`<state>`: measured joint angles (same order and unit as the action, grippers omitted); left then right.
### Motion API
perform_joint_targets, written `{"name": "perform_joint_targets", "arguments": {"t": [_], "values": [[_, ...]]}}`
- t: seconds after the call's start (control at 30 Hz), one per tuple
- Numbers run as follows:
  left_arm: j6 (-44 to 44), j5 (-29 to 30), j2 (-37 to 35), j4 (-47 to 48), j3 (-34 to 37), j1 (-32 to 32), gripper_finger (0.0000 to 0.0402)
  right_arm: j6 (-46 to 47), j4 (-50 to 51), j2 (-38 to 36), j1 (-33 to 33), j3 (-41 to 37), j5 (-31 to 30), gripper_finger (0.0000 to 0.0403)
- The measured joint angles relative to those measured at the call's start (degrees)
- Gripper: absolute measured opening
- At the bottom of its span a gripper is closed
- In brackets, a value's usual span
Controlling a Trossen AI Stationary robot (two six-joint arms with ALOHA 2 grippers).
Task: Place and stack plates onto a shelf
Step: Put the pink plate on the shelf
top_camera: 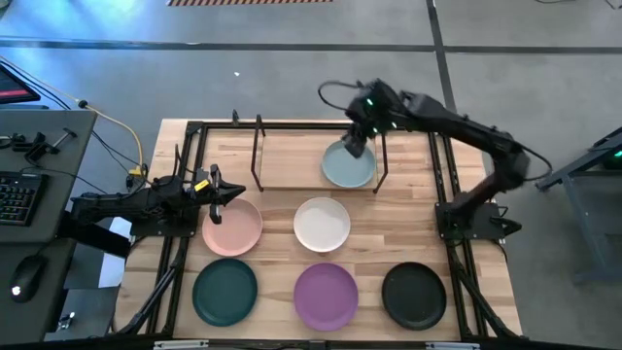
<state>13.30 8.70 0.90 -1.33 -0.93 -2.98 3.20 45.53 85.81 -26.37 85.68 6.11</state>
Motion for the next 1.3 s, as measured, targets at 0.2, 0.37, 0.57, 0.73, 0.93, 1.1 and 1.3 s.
{"name": "perform_joint_targets", "arguments": {"t": [0.2,0.37,0.57,0.73,0.93,1.1,1.3], "values": [[0.0,0.0,0.0,0.0,0.0,0.0,0.0000,12.4,-19.4,-16.5,7.9,-21.9,0.2,0.0145],[0.0,0.0,0.0,0.0,0.0,0.0,0.0000,23.5,-38.5,-26.8,16.6,-35.8,-2.6,0.0145],[0.0,0.0,0.0,0.0,0.0,0.0,0.0000,24.1,-45.9,-30.9,23.5,-45.7,-3.5,0.0145],[0.0,0.0,0.0,0.0,0.0,0.0,0.0000,26.1,-47.3,-31.0,25.2,-47.2,-4.6,0.0145],[0.0,0.0,0.0,-0.1,0.0,0.0,0.0000,15.2,-48.5,-31.0,25.8,-47.2,-6.1,0.0145],[4.0,-0.4,0.0,-3.5,0.0,0.0,0.0000,11.1,-48.5,-31.0,25.8,-47.2,-6.8,0.0145],[8.9,-0.5,0.0,-5.5,0.0,0.0,0.0000,14.7,-48.4,-31.0,25.7,-47.2,-7.5,0.0145]]}}
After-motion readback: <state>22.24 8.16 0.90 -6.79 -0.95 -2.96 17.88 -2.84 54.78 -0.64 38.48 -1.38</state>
